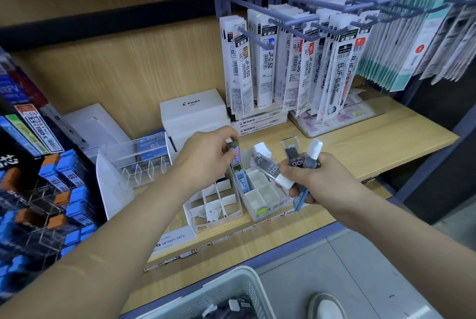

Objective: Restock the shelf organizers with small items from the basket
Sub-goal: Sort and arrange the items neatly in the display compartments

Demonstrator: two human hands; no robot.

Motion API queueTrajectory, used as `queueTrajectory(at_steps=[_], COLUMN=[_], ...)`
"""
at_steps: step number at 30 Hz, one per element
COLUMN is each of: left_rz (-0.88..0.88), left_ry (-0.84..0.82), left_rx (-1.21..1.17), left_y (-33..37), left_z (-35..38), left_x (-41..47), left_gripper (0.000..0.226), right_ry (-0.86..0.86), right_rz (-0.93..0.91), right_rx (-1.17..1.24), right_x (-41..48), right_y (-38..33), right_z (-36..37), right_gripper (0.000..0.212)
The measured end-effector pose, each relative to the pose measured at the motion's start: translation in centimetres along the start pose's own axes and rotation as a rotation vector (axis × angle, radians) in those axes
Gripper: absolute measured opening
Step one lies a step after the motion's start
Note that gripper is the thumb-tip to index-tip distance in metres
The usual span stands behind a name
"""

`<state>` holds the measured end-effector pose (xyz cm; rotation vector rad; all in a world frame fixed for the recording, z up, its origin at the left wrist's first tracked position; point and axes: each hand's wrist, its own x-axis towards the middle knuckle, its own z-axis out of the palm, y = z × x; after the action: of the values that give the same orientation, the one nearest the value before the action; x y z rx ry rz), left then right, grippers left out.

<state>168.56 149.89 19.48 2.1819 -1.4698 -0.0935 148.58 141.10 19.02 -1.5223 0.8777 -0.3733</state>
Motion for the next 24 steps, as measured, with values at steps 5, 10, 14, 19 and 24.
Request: queueTrajectory(at_steps=[5, 10, 14, 19, 24], left_rz=[0.111, 0.067, 0.050, -0.209, -0.237], left_ry=[0.093, 0.069, 0.143, -0.232, -0.292], left_rx=[0.163, 0.274, 0.100, -0.547, -0.715], left_y=[-1.0, -1.1, 0.1, 3.2, 3.0], left_z=[1.1, 2.0, 1.4, -1.5, -2.2], left_x=[0.6, 0.7, 0.9, 0.4, -0.6], left_gripper=[0.020, 0.023, 0.022, 0.015, 0.015], right_ry=[0.002, -0.013, -0.019, -0.011, -0.092], right_rz=[-0.001, 0.008, 0.000, -0.025, -0.041], right_rx=[0.008, -0.010, -0.017, -0.005, 0.023], right_x=[-0.1, -0.1, -0.1, 0.0, -0.2], right_y=[-0.1, -0.1, 0.0, -0.2, -0.8], right_z=[-0.1, -0.1, -0.1, 0.2, 0.6], right_gripper=[0.014, 0.012, 0.014, 0.017, 0.020])
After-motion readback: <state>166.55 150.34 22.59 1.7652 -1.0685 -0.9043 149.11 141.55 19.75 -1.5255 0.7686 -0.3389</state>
